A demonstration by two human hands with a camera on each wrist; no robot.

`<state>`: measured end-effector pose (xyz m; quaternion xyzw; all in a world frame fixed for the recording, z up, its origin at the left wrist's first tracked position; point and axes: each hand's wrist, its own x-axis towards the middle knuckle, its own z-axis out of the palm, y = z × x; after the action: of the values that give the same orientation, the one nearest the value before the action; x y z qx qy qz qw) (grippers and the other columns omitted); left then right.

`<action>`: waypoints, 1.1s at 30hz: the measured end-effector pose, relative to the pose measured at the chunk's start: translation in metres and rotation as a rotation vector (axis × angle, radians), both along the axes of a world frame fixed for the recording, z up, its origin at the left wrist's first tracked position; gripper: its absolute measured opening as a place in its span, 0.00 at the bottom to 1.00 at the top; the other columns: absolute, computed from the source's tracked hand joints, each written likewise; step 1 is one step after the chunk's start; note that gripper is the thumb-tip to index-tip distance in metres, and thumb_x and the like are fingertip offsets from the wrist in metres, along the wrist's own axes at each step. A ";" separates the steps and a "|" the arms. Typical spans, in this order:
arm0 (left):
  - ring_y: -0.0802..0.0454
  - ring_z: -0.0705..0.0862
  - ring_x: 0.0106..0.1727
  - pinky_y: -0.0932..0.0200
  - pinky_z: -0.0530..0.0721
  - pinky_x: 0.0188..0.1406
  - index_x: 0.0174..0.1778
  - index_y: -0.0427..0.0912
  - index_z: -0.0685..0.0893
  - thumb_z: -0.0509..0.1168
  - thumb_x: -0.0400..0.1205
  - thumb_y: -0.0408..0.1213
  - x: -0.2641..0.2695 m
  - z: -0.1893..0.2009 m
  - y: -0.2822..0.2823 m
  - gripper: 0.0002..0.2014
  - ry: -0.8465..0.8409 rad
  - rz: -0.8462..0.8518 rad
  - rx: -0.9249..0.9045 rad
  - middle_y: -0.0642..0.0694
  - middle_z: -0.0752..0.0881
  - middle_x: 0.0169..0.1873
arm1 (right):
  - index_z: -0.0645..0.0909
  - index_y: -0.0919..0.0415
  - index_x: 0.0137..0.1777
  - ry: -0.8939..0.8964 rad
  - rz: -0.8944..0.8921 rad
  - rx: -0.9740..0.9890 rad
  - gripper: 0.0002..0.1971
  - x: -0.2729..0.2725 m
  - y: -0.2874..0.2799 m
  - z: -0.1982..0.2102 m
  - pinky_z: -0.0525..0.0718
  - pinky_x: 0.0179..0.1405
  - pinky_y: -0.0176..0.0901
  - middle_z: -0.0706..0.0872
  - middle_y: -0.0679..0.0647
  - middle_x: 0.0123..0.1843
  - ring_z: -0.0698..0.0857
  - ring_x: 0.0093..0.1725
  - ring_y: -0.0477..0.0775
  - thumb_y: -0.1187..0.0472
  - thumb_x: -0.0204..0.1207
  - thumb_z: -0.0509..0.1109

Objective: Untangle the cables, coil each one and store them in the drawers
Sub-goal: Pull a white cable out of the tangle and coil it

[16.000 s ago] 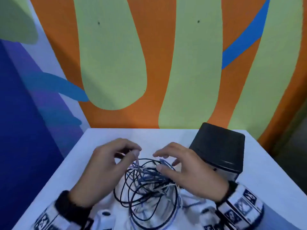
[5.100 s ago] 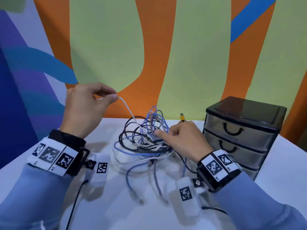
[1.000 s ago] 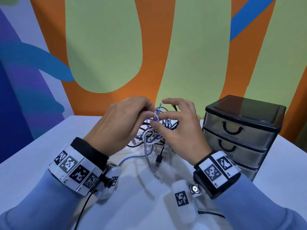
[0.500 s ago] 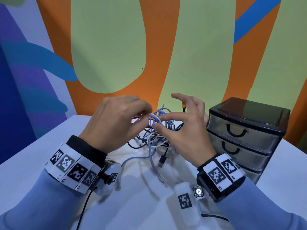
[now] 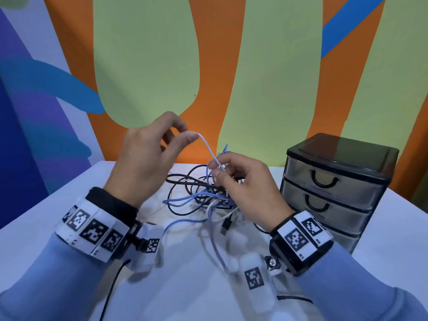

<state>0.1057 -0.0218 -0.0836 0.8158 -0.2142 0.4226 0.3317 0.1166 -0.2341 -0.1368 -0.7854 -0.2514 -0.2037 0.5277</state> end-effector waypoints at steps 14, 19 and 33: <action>0.50 0.80 0.23 0.60 0.78 0.26 0.46 0.48 0.96 0.73 0.83 0.56 -0.005 0.008 0.014 0.15 0.330 -0.224 -0.085 0.57 0.84 0.29 | 0.90 0.44 0.56 0.101 -0.058 0.171 0.15 0.003 -0.002 0.004 0.78 0.44 0.51 0.93 0.52 0.39 0.86 0.47 0.68 0.49 0.93 0.60; 0.44 0.85 0.21 0.60 0.79 0.19 0.50 0.41 0.94 0.64 0.89 0.55 0.003 0.003 0.019 0.21 0.585 -0.249 -0.227 0.39 0.88 0.40 | 0.92 0.61 0.40 0.116 0.039 0.161 0.18 -0.006 -0.005 0.010 0.81 0.53 0.50 0.93 0.56 0.44 0.89 0.49 0.53 0.59 0.86 0.63; 0.58 0.83 0.31 0.55 0.80 0.40 0.41 0.44 0.94 0.70 0.89 0.46 0.030 -0.021 0.030 0.15 0.658 -0.130 0.125 0.48 0.90 0.29 | 0.89 0.51 0.66 0.080 0.052 -0.070 0.14 -0.002 -0.010 0.007 0.90 0.60 0.52 0.92 0.44 0.55 0.89 0.58 0.41 0.63 0.83 0.75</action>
<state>0.1360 0.0082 -0.1043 0.9118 -0.1725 0.1006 0.3588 0.1143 -0.2438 -0.1293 -0.8041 -0.2572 -0.1496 0.5147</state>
